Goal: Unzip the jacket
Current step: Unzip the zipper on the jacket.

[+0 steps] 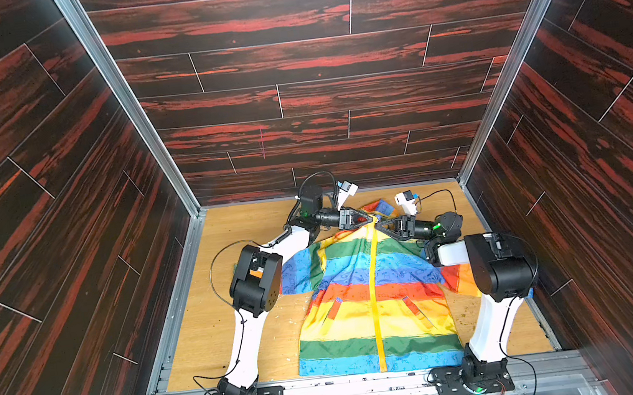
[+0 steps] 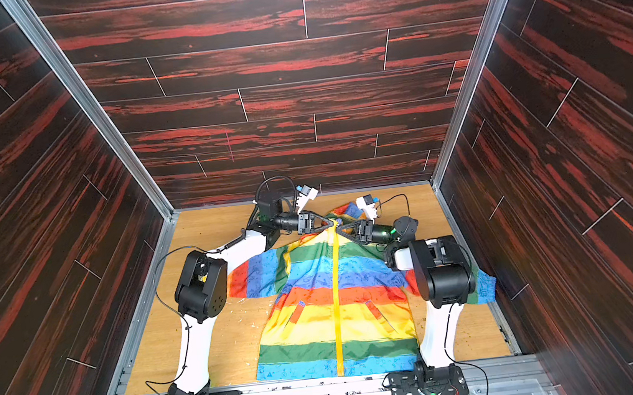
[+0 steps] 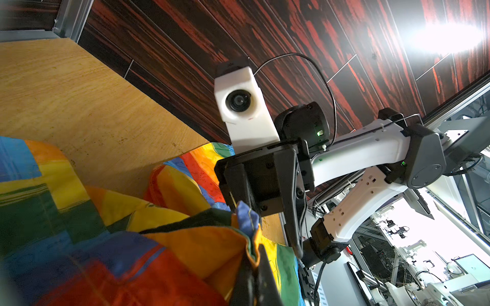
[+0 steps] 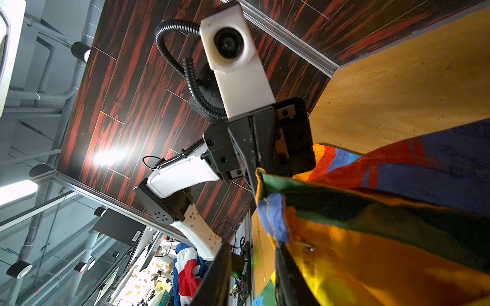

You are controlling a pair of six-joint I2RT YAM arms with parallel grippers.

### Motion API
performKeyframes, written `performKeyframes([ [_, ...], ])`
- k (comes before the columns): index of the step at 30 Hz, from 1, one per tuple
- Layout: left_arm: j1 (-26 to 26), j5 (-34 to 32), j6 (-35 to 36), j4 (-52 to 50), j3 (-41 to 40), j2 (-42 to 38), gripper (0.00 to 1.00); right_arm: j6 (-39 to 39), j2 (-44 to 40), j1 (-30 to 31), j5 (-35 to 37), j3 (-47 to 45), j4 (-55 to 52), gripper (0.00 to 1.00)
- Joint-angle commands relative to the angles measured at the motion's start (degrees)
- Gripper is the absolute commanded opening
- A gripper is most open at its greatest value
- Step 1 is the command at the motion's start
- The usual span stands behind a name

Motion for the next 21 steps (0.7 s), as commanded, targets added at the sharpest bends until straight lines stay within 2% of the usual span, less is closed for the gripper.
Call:
performKeyframes([
  [1, 0.0, 0.4, 0.7, 1.0, 0.1, -1.9, 0.0, 0.3, -1.5, -0.1, 0.2, -0.4, 2.7, 0.3],
  [6, 0.0, 0.6, 0.7, 1.0, 0.0, -2.0, 0.0, -1.7, -1.9, -1.2, 2.1, -1.4, 0.6, 0.25],
  [11, -0.1, 0.8, 0.6, 1.0, 0.1, -2.1, 0.0, -10.4, -4.6, -2.7, 4.2, -2.9, -10.7, 0.24],
  [17, -0.1, 1.0, 0.6, 1.1, 0.1, -2.2, 0.0, -6.4, -2.5, -2.6, 2.9, -1.4, -6.9, 0.26],
  [21, 0.0, 1.1, 0.6, 1.0, 0.1, -2.3, 0.0, -3.4, -1.1, -1.5, 1.4, 0.7, -4.0, 0.34],
])
